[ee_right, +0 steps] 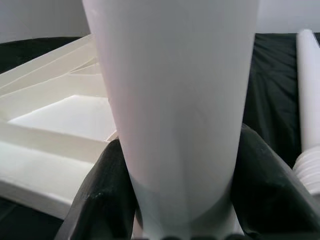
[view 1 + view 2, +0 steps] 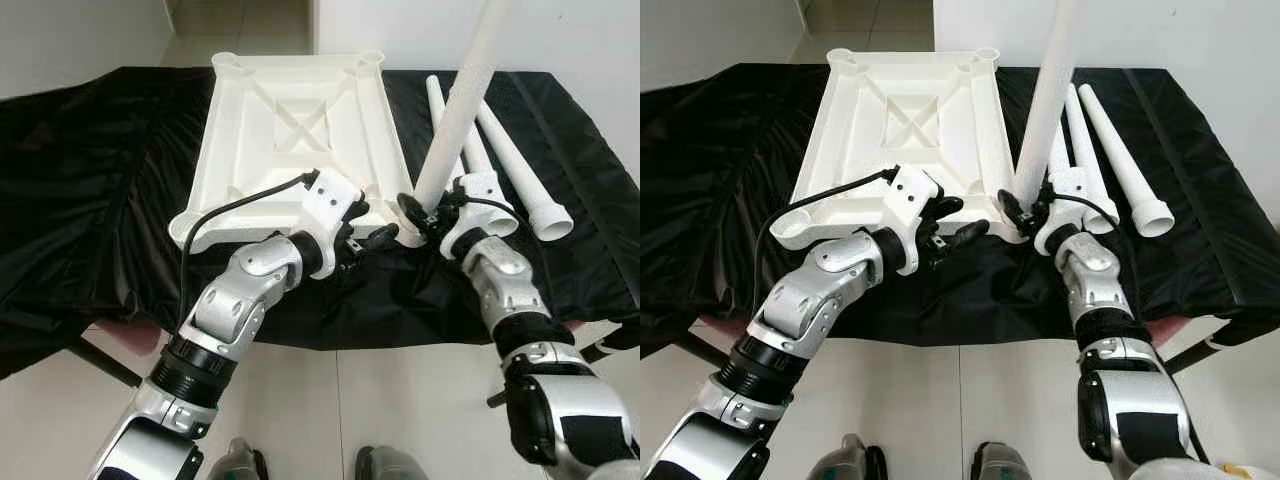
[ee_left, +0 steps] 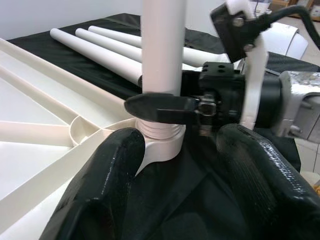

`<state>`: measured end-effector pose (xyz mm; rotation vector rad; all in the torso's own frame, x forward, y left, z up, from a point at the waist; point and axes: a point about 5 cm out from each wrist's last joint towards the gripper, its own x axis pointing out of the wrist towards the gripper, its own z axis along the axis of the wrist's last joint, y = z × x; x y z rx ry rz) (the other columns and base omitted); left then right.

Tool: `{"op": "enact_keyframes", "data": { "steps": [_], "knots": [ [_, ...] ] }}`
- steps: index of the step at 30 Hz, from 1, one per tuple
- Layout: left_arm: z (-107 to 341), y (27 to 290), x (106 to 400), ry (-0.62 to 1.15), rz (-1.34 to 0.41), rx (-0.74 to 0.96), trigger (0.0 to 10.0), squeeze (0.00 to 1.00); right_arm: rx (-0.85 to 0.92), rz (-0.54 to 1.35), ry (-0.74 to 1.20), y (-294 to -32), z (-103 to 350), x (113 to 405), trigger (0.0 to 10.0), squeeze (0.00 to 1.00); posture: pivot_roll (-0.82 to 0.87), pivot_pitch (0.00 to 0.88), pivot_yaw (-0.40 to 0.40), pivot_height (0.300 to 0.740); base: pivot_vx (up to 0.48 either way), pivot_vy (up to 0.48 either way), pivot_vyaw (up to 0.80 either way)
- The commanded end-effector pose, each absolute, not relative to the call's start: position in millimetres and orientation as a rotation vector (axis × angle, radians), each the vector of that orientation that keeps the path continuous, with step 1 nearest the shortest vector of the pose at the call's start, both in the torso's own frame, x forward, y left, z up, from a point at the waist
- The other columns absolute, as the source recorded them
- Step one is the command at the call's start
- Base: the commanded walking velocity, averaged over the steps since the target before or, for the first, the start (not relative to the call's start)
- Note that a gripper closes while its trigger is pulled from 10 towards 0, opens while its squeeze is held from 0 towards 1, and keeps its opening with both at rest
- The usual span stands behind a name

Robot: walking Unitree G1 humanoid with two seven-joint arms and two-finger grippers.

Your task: Building children table

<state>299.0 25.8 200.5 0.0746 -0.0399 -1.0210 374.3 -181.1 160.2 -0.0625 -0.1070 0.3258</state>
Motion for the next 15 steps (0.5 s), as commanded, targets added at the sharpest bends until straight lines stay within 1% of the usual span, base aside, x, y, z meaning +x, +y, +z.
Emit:
{"op": "enact_keyframes", "data": {
  "steps": [1, 2, 5, 6, 7, 8, 10, 12, 15],
  "knots": [
    [200, 23, 295, -0.035, -1.081, 0.079, 10.0, 0.0, -0.017, 0.252, -0.061, -185, 152, 374, 0.0, 0.0, -0.04, 0.091, 0.055, 0.74, 0.0, 0.0, 0.0],
    [200, 23, 295, -0.035, -1.081, 0.079, 10.0, 0.0, -0.017, 0.252, -0.061, -185, 152, 374, 0.0, 0.0, -0.04, 0.091, 0.055, 0.74, 0.0, 0.0, 0.0],
    [200, 23, 295, -0.033, -1.083, 0.078, 10.0, 0.0, 0.02, 0.103, -0.049, -191, 151, 374, 0.0, 0.0, -0.05, 0.092, 0.056, 0.74, 0.0, 0.0, 0.0],
    [200, 23, 295, -0.033, -1.083, 0.078, 10.0, 0.0, 0.02, 0.103, -0.049, -191, 151, 374, 0.0, 0.0, -0.05, 0.092, 0.056, 0.74, 0.0, 0.0, 0.0],
    [200, 23, 295, -0.033, -1.084, 0.078, 10.0, 0.0, 0.033, 0.035, -0.036, -194, 150, 373, 0.0, 0.0, -0.05, 0.092, 0.058, 0.74, 0.0, 0.0, 0.0],
    [200, 23, 295, -0.033, -1.084, 0.078, 10.0, 0.0, 0.033, 0.035, -0.036, -194, 150, 373, 0.0, 0.0, -0.05, 0.092, 0.058, 0.74, 0.0, 0.0, 0.0],
    [200, 22, 295, -0.032, -1.085, 0.078, 10.0, 0.0, 0.069, -0.122, -0.009, -199, 145, 371, 0.0, 0.0, -0.05, 0.091, 0.058, 0.74, 0.0, 0.0, 0.0],
    [200, 22, 295, -0.032, -1.085, 0.078, 10.0, 0.0, 0.069, -0.122, -0.009, -199, 145, 371, 0.0, 0.0, -0.05, 0.091, 0.058, 0.74, 0.0, 0.0, 0.0],
    [200, 22, 295, -0.032, -1.086, 0.078, 10.0, 0.0, 0.063, -0.3, 0.02, -204, 139, 366, 0.0, 0.0, -0.05, 0.091, 0.058, 0.74, 0.0, 0.0, 0.0]
  ]
}}
